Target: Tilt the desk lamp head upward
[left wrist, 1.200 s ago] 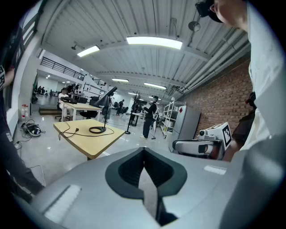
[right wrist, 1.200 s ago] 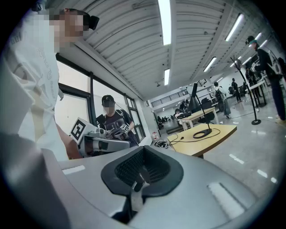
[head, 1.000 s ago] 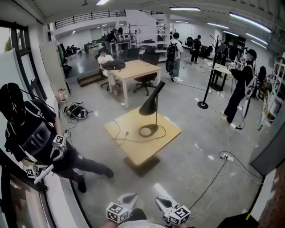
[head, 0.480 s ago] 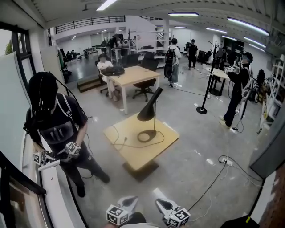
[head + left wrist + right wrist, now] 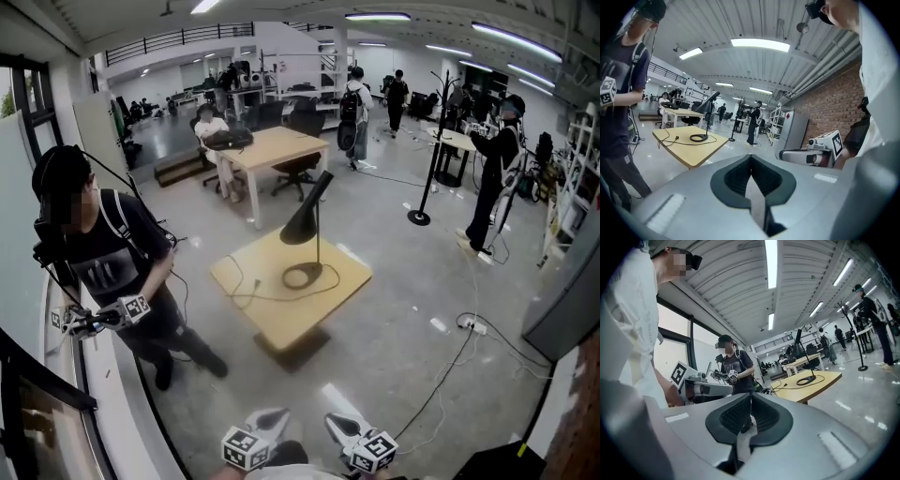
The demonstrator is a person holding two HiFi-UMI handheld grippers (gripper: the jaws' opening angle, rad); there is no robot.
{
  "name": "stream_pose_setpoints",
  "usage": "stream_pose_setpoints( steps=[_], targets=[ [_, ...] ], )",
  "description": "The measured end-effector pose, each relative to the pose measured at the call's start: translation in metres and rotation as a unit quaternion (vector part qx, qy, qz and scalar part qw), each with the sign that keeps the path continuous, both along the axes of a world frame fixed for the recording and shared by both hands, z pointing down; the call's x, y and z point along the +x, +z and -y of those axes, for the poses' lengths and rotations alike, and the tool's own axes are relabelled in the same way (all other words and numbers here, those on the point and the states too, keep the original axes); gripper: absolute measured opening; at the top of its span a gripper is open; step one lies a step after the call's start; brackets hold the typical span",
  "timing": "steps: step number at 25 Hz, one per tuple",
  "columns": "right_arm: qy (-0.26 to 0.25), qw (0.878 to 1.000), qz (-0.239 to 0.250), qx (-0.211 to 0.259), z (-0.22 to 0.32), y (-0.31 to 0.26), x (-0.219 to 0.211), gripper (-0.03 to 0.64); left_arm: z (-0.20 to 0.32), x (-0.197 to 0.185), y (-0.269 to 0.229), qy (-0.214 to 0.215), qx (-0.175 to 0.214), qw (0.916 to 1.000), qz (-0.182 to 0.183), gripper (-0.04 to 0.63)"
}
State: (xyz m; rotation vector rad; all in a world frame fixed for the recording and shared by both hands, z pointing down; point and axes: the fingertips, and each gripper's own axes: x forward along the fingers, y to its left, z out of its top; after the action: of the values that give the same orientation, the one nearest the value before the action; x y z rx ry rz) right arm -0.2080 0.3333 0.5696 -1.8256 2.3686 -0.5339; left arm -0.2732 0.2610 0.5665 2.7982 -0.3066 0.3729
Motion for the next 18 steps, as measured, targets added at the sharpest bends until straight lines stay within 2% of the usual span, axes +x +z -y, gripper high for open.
stream_pose_setpoints(
  steps=[11,18],
  targets=[
    [-0.004,1.0,-0.006,-0.014,0.035,-0.002,0.008,0.012,0.039,-0.004,-0.003,-0.019,-0.009,0.9998,-0.001,0.002],
    [0.008,1.0,-0.012,-0.014,0.057,-0.012,0.031,0.012,0.065,0.012,-0.011,-0.024,-0.015,0.9995,-0.012,0.002]
  ],
)
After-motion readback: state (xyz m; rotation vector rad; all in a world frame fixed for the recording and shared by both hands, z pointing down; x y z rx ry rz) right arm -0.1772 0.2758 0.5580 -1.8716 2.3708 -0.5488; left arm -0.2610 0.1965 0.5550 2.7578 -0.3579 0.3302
